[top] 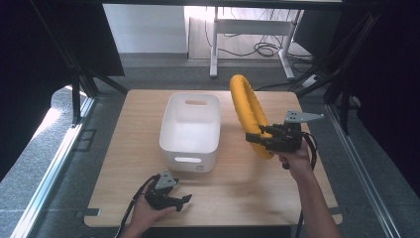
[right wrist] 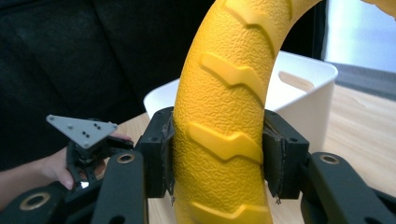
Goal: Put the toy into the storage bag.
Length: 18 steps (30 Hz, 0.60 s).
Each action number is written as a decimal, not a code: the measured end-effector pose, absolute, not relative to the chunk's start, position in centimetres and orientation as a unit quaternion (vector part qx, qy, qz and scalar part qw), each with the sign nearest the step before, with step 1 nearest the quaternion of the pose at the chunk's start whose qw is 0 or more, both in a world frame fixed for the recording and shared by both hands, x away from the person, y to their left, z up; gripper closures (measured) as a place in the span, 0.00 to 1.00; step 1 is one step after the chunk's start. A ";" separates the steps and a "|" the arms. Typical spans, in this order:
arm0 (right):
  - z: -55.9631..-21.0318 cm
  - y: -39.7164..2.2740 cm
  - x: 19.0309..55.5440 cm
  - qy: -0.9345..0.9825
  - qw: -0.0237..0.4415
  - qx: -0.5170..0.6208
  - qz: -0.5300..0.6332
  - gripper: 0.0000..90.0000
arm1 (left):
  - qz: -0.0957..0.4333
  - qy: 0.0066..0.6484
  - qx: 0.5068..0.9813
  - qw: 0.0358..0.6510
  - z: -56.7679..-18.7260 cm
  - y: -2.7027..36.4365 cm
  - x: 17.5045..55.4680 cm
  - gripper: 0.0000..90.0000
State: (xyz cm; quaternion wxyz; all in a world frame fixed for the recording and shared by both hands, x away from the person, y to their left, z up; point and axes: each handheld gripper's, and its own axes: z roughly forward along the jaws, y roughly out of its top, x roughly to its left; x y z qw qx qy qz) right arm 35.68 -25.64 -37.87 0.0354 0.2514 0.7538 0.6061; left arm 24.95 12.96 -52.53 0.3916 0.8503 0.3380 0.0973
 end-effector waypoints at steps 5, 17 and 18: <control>-36.9 -24.8 34.9 0.752 0.036 0.233 0.615 0.57 | 0.098 0.339 0.849 0.393 -52.5 13.1 24.9 0.27; -36.3 -23.2 34.3 0.750 0.028 0.219 0.624 0.57 | 0.097 0.341 0.848 0.393 -52.5 13.0 25.0 0.27; -36.3 -23.2 34.3 0.749 0.028 0.218 0.625 0.57 | 0.097 0.341 0.848 0.393 -52.5 13.0 25.0 0.27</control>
